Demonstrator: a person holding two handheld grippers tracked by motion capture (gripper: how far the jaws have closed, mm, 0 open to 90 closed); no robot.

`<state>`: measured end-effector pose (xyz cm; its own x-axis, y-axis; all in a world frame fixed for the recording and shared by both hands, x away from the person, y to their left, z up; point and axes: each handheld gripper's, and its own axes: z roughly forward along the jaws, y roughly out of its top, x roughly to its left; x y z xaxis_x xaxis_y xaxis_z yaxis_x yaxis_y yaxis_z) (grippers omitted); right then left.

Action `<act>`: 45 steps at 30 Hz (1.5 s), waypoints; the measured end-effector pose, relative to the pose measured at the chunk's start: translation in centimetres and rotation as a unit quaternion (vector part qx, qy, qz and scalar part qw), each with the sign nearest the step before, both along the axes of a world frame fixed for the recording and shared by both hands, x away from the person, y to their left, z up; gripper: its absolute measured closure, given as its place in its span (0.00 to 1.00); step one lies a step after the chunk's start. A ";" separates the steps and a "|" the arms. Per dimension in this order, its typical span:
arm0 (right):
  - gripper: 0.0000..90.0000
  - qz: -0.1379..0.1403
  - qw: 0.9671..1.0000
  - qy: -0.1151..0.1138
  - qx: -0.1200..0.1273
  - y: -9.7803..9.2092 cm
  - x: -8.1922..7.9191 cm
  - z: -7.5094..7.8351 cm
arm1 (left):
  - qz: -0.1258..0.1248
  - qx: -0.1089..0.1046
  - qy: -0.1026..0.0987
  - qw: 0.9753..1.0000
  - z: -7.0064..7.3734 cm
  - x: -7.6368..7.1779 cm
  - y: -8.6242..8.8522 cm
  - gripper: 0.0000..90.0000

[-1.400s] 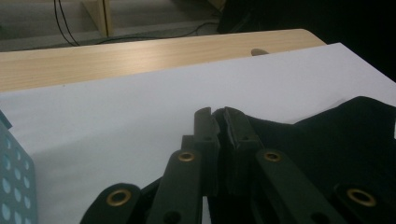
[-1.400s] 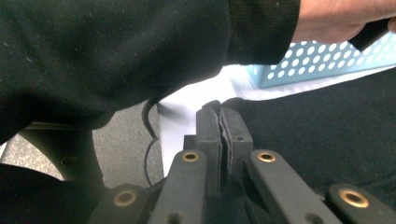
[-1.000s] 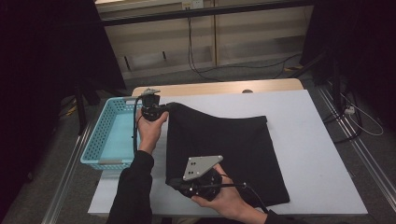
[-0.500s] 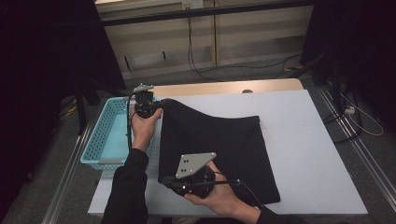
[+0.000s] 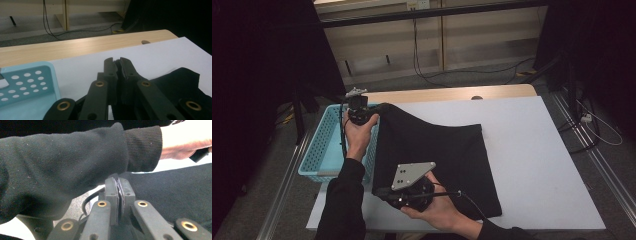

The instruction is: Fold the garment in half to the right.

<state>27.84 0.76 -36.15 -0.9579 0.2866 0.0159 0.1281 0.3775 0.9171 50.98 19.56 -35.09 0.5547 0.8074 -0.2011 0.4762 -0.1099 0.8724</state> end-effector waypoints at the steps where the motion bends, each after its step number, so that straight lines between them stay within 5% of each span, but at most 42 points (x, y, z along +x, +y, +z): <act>1: 0.98 0.000 1.000 0.000 0.001 0.1 0.0 0.0 | 0.001 0.001 -0.001 1.000 0.1 0.0 0.1 0.94; 27: 0.98 0.013 1.000 -0.005 0.021 2.2 0.3 1.6 | 0.018 0.011 -0.023 1.000 2.6 -0.3 2.5 0.94; 45: 0.98 0.005 1.000 0.010 0.009 0.9 0.5 0.1 | -0.005 0.013 -0.011 1.000 1.1 0.0 -0.3 0.94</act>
